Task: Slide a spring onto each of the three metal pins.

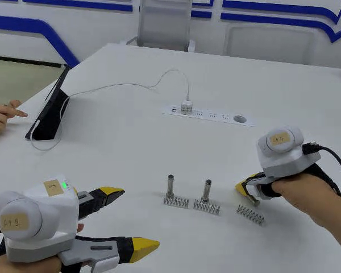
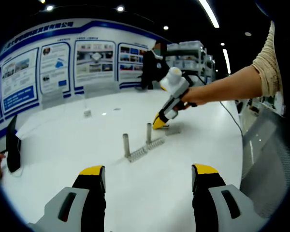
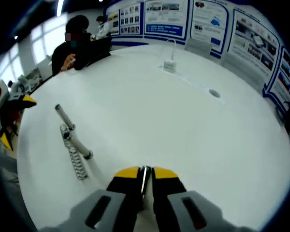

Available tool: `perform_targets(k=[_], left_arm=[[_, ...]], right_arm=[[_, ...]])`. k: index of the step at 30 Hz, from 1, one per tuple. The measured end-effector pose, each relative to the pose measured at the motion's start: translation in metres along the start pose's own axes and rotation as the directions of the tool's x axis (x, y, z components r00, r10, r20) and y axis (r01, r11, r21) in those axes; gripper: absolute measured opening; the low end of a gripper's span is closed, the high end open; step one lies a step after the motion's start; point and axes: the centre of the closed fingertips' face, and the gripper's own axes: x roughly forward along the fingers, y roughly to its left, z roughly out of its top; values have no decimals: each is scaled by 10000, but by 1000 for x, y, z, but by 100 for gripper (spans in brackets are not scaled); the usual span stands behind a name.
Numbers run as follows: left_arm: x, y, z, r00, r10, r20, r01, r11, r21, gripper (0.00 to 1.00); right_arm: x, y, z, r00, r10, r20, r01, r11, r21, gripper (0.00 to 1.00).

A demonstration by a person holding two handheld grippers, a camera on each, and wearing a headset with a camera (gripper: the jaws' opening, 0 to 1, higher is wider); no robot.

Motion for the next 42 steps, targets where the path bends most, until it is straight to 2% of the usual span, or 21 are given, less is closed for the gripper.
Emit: perform_targets(k=[12,16,19,23,26,33,42], left_arm=[[-1,1,-1,10000,93,11,-93,9999,-58,74],[-1,-1,0,10000,90,24,-89,9999,-48,74],[-1,-1,1,10000,87,26,-87,10000,-22,74],[-3,-1,5,9999,145,95,-145,9999,13,74],[-5,1,7,9996,217,161,-218,9998,20,73],[-4,-1,9,9996,206,211,-207,9998,60,73],[-2,-6,14,9996,73,268,-79,9997,218,73]], right_arm=[[1,3,-4,9989,104,-452,-82,9988,483,9],[0,5,-4,9976,15,-695,26,9983,582,9],[0,4,-4,9976,-102,-687,145,9980,618,9],[-2,4,-4,9991,-239,-360,266,9965,788,8],[-7,2,4,9997,-242,100,231,9947,999,8],[-25,4,15,9981,-239,573,189,9961,861,8],[-41,8,16,9945,-322,999,231,9956,903,9]])
